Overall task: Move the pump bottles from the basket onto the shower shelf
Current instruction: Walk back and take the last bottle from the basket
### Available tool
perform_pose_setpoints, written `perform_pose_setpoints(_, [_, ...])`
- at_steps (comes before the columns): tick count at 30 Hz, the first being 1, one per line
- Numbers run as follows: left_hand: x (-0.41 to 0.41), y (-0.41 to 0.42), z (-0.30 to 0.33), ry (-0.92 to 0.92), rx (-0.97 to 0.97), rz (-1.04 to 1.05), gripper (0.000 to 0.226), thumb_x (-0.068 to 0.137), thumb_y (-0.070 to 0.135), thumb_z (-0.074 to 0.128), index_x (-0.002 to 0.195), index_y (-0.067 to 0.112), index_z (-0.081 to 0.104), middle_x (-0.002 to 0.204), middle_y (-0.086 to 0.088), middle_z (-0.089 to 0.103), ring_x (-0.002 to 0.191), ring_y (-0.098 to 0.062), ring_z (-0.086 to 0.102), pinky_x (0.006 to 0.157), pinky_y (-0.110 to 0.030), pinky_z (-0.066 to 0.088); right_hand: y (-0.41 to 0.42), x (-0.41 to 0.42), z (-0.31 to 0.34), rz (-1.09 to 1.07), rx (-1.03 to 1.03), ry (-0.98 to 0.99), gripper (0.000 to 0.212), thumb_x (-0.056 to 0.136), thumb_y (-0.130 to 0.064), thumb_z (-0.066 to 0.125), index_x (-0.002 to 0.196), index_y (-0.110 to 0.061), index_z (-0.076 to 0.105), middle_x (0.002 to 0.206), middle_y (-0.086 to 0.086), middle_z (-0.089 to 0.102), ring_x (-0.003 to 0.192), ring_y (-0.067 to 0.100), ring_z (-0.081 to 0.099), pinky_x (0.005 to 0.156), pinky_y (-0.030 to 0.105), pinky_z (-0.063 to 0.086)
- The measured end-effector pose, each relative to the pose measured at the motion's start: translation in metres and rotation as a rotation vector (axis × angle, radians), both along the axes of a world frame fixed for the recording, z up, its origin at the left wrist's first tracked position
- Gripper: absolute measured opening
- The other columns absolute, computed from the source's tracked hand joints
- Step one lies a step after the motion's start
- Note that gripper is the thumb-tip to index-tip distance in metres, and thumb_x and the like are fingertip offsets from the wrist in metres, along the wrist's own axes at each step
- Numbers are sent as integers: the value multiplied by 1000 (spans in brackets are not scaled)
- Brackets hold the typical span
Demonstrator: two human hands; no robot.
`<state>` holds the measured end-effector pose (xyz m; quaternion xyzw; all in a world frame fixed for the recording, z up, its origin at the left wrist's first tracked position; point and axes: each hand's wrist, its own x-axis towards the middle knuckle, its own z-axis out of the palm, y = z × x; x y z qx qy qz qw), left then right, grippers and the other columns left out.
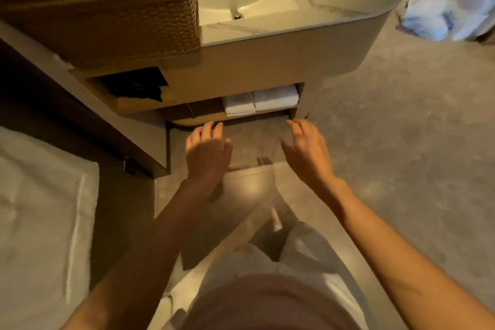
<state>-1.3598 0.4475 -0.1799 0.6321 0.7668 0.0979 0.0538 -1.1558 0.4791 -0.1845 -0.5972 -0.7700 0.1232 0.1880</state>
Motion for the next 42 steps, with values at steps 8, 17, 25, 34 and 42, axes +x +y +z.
perform_pose_setpoints(8, [7,60,27,27,-38,288,43,88,30,45,127,12,51,130,-13,53,120,-35,47,98,-46,37,136,-20,27,405,9,21,42,94,-25,51,131,-6,48,133,17,51,124,32,45,101,44,40])
perform_pose_setpoints(17, [-77,147,71,81,182,558,46,95,35,43,135,14,47,139,-12,49,127,-32,43,105,-46,33,272,-135,91,677,281,80,42,92,-26,52,129,-6,50,131,18,54,125,33,45,105,44,36])
perform_pose_setpoints(25, [-141,215,123,153,301,709,48,96,37,39,137,13,43,142,-13,45,129,-33,40,105,-48,32,370,-224,148,864,428,186,42,94,-28,47,127,-2,52,129,19,56,126,33,45,107,45,37])
perform_pose_setpoints(34, [-190,282,127,161,317,910,49,95,37,40,137,13,44,143,-15,44,130,-35,40,106,-48,31,463,-347,158,1203,281,-75,52,95,-35,46,140,-11,36,144,13,41,138,29,27,114,38,19])
perform_pose_setpoints(42, [-221,322,122,196,207,1097,47,93,34,45,134,10,47,139,-17,46,127,-38,42,105,-48,32,528,-457,119,1360,-40,-402,63,90,-40,54,142,-13,30,145,15,37,130,33,37,107,43,32])
